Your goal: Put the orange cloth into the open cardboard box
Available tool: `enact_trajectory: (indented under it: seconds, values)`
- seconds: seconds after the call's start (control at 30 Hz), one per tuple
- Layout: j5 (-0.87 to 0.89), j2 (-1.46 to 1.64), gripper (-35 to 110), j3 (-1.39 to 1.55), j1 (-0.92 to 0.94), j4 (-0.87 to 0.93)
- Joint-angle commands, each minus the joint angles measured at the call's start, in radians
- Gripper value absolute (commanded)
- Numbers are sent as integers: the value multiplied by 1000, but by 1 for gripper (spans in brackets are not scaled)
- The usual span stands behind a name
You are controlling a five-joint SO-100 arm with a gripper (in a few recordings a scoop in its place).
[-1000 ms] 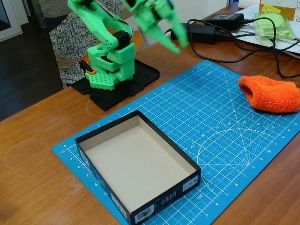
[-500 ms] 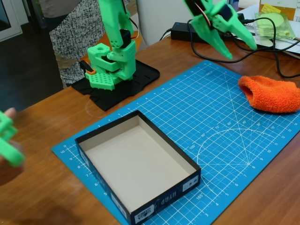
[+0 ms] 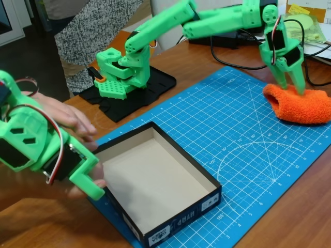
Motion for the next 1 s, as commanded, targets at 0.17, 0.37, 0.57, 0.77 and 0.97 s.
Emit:
enact_trajectory:
  seconds: [0.17, 0.37, 0.57, 0.77, 0.97]
  values:
    - [104, -72, 31, -250, -31, 64]
    - [167, -66, 41, -250, -23, 133]
    - [218, -95, 44, -250, -3, 156]
    - [304, -167, 40, -252, -14, 107]
    - [367, -187, 36, -249, -12, 97]
